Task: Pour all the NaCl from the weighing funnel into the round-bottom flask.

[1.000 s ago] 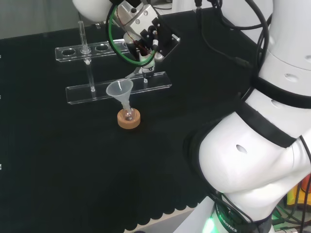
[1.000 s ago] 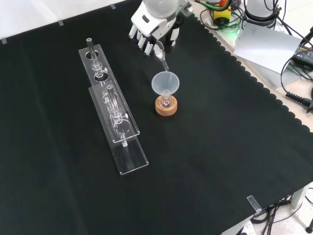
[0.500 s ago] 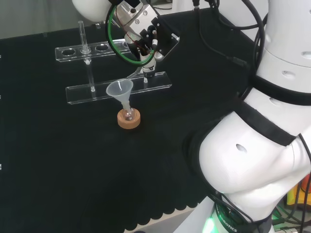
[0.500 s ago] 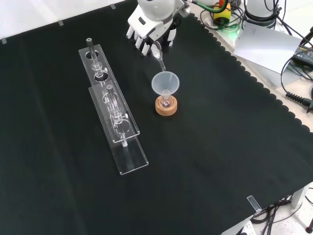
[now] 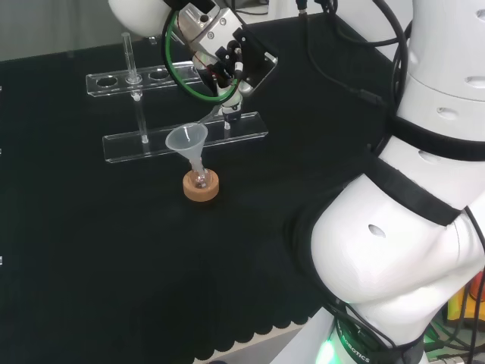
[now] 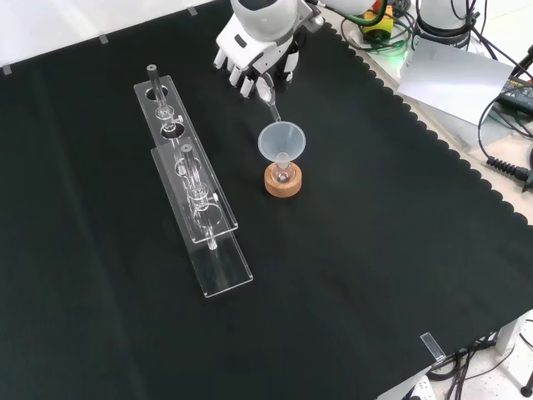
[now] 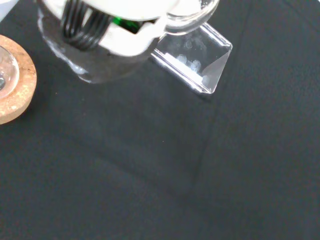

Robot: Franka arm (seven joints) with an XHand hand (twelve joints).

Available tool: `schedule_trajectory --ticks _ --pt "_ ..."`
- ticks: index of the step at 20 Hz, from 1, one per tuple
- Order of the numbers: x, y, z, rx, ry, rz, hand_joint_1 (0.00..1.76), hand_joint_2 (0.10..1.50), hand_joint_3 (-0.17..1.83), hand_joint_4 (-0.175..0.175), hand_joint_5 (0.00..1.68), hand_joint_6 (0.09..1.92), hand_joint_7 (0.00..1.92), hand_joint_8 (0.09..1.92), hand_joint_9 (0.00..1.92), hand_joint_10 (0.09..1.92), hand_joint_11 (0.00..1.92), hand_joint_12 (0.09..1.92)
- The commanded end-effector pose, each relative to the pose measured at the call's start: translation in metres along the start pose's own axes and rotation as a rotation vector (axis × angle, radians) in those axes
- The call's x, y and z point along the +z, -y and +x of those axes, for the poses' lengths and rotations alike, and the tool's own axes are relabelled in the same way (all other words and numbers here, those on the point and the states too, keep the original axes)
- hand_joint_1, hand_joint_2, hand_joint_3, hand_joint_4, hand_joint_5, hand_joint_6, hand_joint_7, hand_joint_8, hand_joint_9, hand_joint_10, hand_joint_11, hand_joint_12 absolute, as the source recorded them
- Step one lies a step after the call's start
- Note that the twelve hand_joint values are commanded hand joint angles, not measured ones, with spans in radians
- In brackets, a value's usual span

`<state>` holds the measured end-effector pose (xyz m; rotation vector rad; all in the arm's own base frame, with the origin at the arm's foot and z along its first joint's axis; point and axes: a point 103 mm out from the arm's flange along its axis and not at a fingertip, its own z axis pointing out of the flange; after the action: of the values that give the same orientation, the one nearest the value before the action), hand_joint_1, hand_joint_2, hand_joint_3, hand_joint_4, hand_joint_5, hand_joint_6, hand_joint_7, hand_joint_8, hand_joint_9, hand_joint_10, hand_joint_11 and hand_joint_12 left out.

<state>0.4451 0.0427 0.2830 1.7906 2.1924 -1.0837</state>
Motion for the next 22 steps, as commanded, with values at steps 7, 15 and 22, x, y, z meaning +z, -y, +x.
schedule_trajectory --ticks 7,15,22 --pt "-0.006 0.000 0.003 -0.004 0.053 0.003 1.09 0.70 0.69 0.175 1.14 0.91 0.96 0.64 1.19 0.40 0.83 1.04" --pt "-0.008 0.000 0.003 0.032 0.093 0.035 1.09 0.70 0.69 0.175 1.14 0.91 0.95 0.64 1.19 0.40 0.83 1.04" --pt "-0.014 0.003 0.006 0.029 0.127 0.030 1.09 0.70 0.69 0.175 1.14 0.92 0.95 0.64 1.19 0.40 0.83 1.04"
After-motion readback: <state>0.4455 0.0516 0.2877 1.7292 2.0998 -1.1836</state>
